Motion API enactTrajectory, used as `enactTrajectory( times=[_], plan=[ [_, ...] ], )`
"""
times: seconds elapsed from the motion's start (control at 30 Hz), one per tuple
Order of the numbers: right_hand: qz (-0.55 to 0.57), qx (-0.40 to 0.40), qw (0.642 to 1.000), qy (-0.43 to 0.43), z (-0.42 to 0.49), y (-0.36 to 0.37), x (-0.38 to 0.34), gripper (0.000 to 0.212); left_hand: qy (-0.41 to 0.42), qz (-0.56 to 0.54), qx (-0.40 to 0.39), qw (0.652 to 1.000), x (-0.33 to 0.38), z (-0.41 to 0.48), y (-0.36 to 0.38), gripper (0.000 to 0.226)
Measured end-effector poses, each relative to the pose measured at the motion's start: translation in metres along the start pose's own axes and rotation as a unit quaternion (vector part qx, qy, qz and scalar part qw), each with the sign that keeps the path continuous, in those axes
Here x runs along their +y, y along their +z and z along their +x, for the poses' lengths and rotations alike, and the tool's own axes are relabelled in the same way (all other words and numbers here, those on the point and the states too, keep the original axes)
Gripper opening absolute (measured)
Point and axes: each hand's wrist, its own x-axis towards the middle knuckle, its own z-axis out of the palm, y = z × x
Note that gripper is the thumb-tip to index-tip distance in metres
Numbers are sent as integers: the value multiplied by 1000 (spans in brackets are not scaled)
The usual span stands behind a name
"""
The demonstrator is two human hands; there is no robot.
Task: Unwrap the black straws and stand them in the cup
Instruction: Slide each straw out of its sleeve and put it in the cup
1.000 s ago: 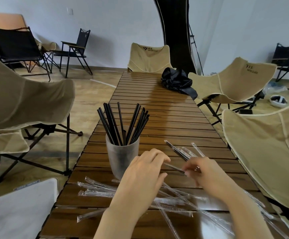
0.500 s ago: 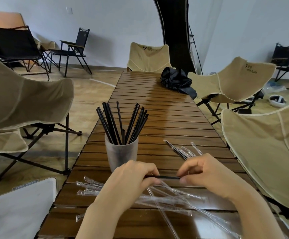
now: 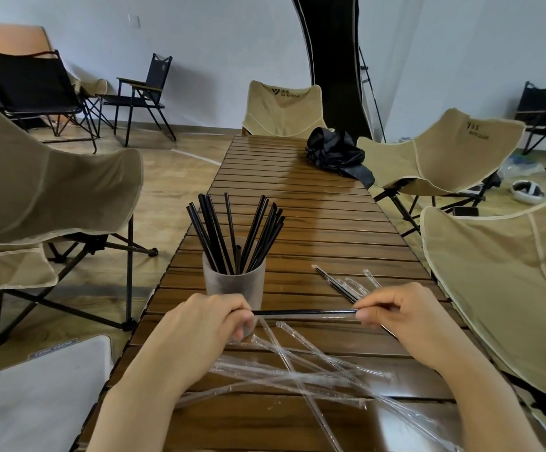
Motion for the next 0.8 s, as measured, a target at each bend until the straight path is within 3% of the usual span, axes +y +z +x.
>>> enactTrajectory(
  times=[0.3, 0.47, 0.8],
  plan=[
    [-5, 76, 995, -61, 2, -4, 1, 36, 25, 14, 40, 999, -8, -8, -16, 25],
    [20, 71, 995, -68, 2, -1, 2, 47, 32, 10, 8, 999, -8, -7, -14, 27],
    [4, 40, 997, -66, 4, 6, -5, 35, 41, -14, 1, 999, -5, -3, 2, 19]
  ],
)
